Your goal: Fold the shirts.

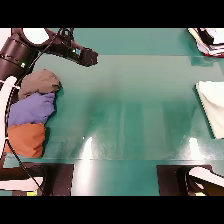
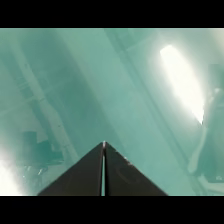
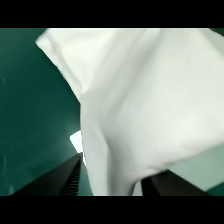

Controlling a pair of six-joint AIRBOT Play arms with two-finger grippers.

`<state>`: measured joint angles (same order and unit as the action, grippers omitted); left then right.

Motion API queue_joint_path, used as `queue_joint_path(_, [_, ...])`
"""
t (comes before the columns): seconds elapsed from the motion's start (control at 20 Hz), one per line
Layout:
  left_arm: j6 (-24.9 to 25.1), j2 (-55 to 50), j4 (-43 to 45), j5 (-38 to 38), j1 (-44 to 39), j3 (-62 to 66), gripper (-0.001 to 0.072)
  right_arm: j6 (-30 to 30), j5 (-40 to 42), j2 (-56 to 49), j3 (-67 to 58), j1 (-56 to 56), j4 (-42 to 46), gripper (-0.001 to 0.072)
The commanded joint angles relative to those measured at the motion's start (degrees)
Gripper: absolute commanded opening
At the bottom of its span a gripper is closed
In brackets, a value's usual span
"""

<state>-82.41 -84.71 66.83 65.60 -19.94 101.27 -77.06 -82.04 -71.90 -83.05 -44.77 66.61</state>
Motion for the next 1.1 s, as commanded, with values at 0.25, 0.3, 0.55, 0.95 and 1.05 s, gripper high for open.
queue_joint_path(0.25, [0.37, -0.04, 0.28, 0.98, -0.02, -0.02, 0.0024, -4.15, -2.99, 7.43, 11.58, -6.51, 5.73, 0.0509])
queue_joint_path(0.3, [0.37, -0.04, 0.26, 0.94, -0.02, -0.02, 0.0024, -4.15, -2.03, 8.24, 11.56, -6.40, 3.15, 0.0508])
queue_joint_path(0.55, [0.22, -0.04, 0.15, 0.74, -0.02, -0.02, 0.0024, -4.09, 2.73, 11.76, 11.54, 2.49, -13.29, 0.0495])
queue_joint_path(0.95, [-0.07, -0.04, -0.02, 0.79, -0.02, -0.02, 0.0024, -0.81, 5.31, 12.92, 11.54, 28.94, -12.37, 0.0018])
queue_joint_path(1.05, [-0.07, -0.04, -0.02, 0.81, -0.02, -0.02, 0.0024, -0.79, 5.57, 12.92, 11.54, 32.24, -12.35, 0.0018])
